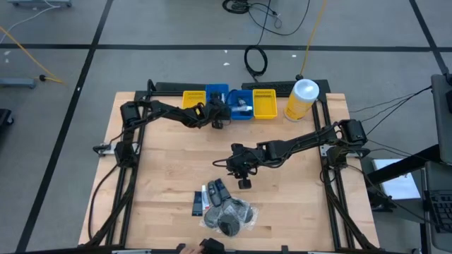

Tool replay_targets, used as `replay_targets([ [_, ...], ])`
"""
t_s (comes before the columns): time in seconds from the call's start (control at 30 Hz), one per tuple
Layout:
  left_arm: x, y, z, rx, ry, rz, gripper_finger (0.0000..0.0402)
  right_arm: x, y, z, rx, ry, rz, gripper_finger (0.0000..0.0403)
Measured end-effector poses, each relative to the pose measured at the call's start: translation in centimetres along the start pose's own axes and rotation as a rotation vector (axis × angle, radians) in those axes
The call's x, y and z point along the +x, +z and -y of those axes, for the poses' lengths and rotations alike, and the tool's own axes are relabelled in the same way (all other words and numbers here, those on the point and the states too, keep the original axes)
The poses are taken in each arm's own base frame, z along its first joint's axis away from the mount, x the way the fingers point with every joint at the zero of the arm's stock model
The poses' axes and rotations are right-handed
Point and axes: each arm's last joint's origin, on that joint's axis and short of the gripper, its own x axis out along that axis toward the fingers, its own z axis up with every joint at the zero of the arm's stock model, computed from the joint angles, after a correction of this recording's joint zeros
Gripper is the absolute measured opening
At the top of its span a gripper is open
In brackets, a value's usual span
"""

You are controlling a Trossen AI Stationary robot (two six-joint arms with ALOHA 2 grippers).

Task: Pick & Place Travel size toiletries
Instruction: Put the white toothpaste into the left blue bin

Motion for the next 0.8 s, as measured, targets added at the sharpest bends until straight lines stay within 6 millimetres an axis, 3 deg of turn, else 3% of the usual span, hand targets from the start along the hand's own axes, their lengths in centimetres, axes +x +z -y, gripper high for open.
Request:
replay_targets([
  [0.07, -0.1, 0.3, 0.0, -0.016, 0.018, -0.004, 0.0012, 0.0, 0.0, 0.0, -0.003, 0.000, 0.000, 0.0112],
  [0.23, -0.1, 1.1, -0.7, -0.072, 0.022, 0.031, 0.0003, 0.0, 0.0, 0.1, -0.003, -0.001, -0.004, 0.0112],
  [0.57, -1.0, 2.3, 0.4, -0.071, -0.118, -0.058, 0.0003, -0.2, 0.0, 0.1, 0.021, -0.004, -0.003, 0.0112],
  [0.8, -1.7, 2.9, 0.5, -0.080, -0.077, -0.082, 0.0003, -1.3, 0.4, 0.1, 0.034, -0.005, 0.014, 0.0112],
])
